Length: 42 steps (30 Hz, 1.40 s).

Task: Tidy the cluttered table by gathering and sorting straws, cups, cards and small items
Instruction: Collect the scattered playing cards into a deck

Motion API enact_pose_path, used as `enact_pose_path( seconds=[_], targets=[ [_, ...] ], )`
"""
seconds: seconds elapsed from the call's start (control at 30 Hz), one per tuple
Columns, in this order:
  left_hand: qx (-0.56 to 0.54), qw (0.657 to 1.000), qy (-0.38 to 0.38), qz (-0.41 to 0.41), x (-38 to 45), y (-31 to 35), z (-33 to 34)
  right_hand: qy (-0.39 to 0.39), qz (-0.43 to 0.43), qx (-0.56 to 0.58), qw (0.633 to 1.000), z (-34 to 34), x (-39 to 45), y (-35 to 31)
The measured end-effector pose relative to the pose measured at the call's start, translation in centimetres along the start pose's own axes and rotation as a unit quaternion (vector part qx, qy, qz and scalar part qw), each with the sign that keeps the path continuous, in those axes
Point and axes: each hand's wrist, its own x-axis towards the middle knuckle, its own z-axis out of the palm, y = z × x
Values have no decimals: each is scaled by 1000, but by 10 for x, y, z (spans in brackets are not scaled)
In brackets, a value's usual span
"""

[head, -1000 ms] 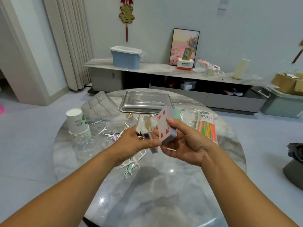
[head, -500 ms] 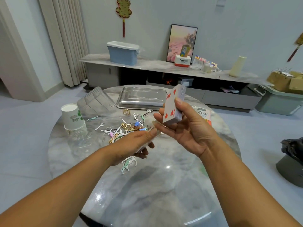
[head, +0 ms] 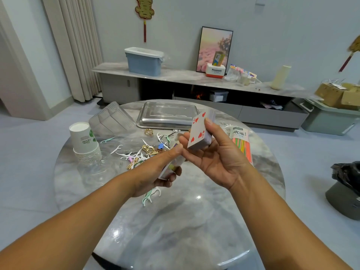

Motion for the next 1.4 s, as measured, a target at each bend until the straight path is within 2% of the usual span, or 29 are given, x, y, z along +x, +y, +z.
enact_pose_path(
  seconds=[0.13, 0.4, 0.53, 0.8, 1.17, 1.4],
  targets=[
    [-53, 998, -20, 0, -1, 0, -2, 32, -18, -17, 999, -4, 5, -4],
    [-38, 998, -44, -17, -1, -2, -5, 18, -47, -120, 991, -14, 12, -12],
    [-22, 999, -24, -12, 3, -5, -7, 11, -55, -162, 985, -12, 12, -10],
    [32, 998, -13, -49, 5, -6, -4, -3, -45, -101, 994, -5, 8, -7],
    [105, 993, 32, -47, 8, -9, -6, 14, -37, -77, 996, -2, 8, -2],
    [109, 993, 20, -31, 6, -9, -5, 9, -1, -32, 999, -1, 6, 7]
  ],
)
